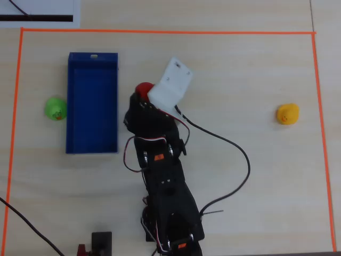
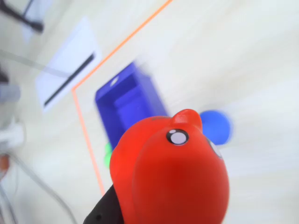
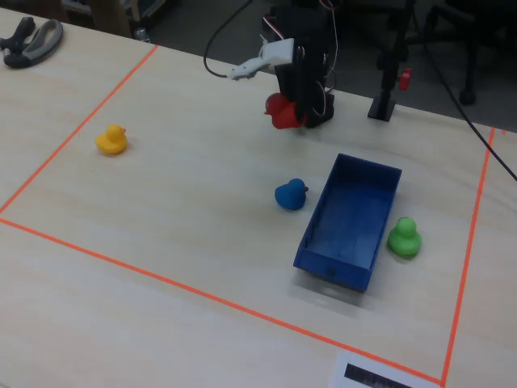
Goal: Grasp red duck and put it into box.
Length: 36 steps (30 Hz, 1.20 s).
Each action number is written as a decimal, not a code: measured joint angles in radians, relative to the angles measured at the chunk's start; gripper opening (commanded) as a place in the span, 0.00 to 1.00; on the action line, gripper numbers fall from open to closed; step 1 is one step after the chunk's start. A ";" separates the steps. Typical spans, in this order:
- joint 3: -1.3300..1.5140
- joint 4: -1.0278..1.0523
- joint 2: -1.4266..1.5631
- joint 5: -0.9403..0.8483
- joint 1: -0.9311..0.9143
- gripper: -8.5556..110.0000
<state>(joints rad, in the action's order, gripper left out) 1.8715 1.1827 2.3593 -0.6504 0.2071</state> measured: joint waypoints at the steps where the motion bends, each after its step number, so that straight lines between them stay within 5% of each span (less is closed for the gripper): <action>1: -0.015 -0.015 -0.037 0.015 0.034 0.07; 15: 0.025 -0.334 -0.489 0.107 0.411 0.07; 21: 0.086 -0.422 -0.615 0.094 0.448 0.33; 27: 0.098 -0.407 -0.614 0.003 0.387 0.39; 30: 0.092 -0.337 -0.532 -0.040 0.308 0.36; 36: 0.071 -0.250 -0.267 -0.155 0.112 0.07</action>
<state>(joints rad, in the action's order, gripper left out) 1.9420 0.9327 2.0923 -0.8053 0.3191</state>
